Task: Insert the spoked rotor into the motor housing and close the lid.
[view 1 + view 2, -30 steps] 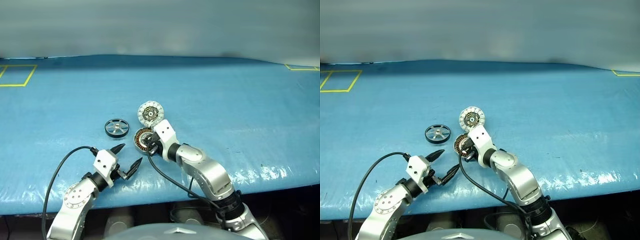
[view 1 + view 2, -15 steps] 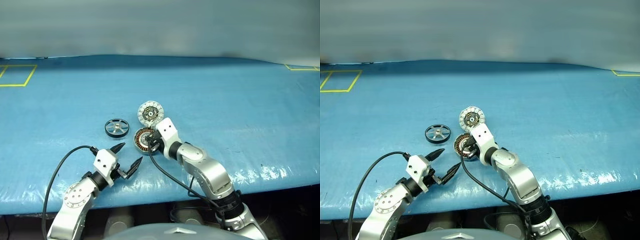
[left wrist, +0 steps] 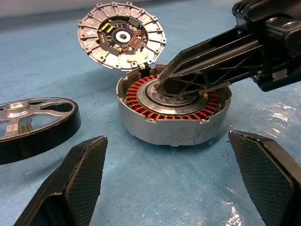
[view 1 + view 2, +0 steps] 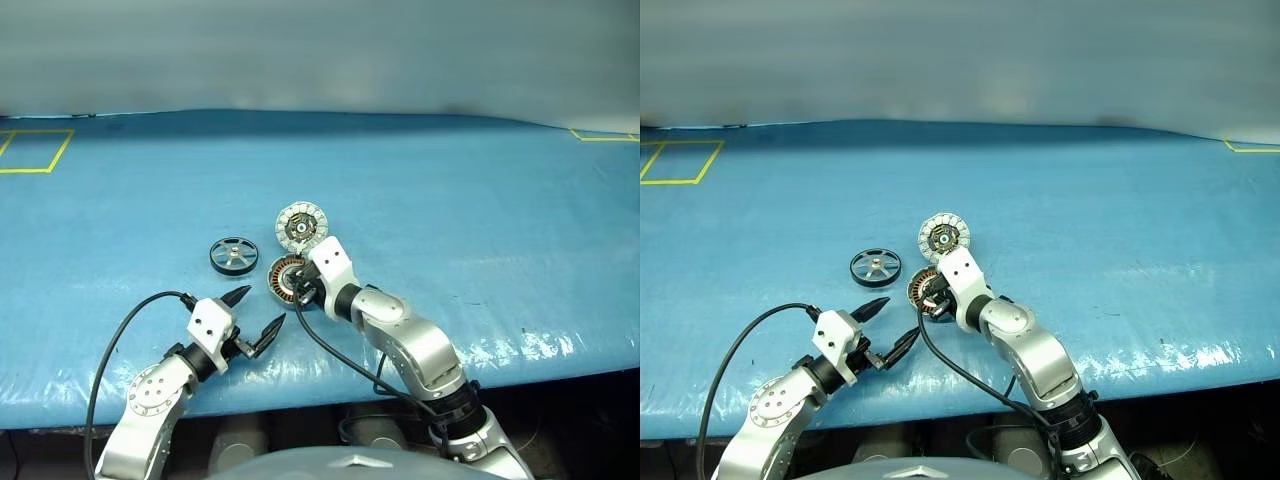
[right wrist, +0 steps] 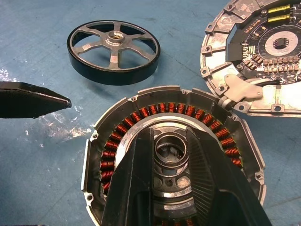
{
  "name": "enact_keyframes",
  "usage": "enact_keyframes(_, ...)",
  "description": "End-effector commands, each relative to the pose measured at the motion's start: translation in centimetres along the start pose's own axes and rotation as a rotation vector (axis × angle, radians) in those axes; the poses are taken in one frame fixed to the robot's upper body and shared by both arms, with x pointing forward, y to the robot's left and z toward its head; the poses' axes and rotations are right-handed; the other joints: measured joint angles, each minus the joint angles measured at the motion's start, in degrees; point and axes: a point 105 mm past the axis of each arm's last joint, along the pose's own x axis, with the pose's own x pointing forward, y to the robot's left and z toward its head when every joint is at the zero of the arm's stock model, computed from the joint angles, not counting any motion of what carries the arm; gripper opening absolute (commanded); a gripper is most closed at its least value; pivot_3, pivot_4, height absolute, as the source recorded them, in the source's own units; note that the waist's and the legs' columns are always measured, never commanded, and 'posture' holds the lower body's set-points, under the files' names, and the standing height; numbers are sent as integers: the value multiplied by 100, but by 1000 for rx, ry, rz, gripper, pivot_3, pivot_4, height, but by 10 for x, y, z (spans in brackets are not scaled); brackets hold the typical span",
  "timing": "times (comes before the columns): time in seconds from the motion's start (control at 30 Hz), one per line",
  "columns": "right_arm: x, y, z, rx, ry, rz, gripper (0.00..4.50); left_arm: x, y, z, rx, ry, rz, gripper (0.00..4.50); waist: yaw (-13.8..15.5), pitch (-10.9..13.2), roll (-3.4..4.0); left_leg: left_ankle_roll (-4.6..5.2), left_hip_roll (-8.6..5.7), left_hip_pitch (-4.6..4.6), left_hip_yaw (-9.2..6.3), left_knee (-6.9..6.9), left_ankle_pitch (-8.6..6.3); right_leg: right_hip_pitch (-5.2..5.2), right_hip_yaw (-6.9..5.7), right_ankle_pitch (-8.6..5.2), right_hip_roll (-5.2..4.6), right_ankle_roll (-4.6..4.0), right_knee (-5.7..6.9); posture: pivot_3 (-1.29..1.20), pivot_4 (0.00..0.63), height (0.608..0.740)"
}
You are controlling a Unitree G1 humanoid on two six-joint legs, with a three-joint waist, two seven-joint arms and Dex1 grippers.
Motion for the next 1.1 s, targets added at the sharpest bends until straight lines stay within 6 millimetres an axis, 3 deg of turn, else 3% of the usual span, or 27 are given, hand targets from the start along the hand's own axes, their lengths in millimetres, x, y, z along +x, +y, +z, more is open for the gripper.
enact_keyframes(0.03, -1, 3, 9, -5, -33, 13, 1397, 0, -2, 5, 4, -19, -9, 4500, 0, 0, 0, 0, 0, 0, 0, 0, 0, 0, 0, 0, 0, 0, 0, 0, 150, 740)
enact_keyframes(0.1, -3, 4, 11, 5, -39, 19, 1987, 0, -2, 4, 4, -17, -7, 4500, 0, 0, 0, 0, 0, 0, 0, 0, 0, 0, 0, 0, 0, 1, 0, 0, 150, 740)
enact_keyframes(0.2, -12, 14, 35, 33, -106, 71, 2947, -1, -2, 4, 6, -14, -4, 4500, 1, 0, 1, 0, 0, 0, 0, 0, 0, 0, 0, 1, 0, 1, 1, 0, 150, 740)
enact_keyframes(0.27, -22, 20, 55, 44, -165, 110, 2947, -2, -1, 4, 7, -14, -2, 4500, 0, 0, 1, 0, 2, -2, -1, 0, 0, -2, 0, 1, 0, 2, 3, 0, 150, 740)
enact_keyframes(0.37, -31, 25, 68, 57, -195, 143, 2947, -2, -1, 4, 9, -13, -2, 4500, 4, -1, -1, 0, 4, 0, -3, 1, 0, 0, -1, 2, 0, 3, 3, 0, 150, 740)
enact_keyframes(0.5, -30, 22, 63, 54, -153, 139, 2947, -2, 0, 4, 11, -12, -7, 4500, 8, -1, 0, 0, 3, 0, -6, 2, 0, 3, -2, 1, -1, 2, 2, 0, 150, 740)
enact_keyframes(0.63, -18, 13, 38, 41, -46, 73, 2068, -1, -1, 5, 12, -12, -13, 4500, 10, -2, -1, 0, 1, 0, -2, 2, 0, 1, 0, 1, -3, 1, 2, 0, 150, 740)
enact_keyframes(0.83, -6, 11, 20, 25, 18, 38, 32, -1, -1, 5, 14, -10, -11, 4500, 4, -2, -1, 0, -3, 0, 0, 1, 0, -1, -1, 1, 3, 0, 2, 0, 150, 740)
enact_keyframes(1.1, -3, 9, 15, 28, 31, 22, 32, -2, -1, 5, 14, -8, -7, 4500, 10, -2, -1, 0, -1, 0, -1, 4, 0, 1, 1, 2, 1, 2, 2, 0, 150, 740)
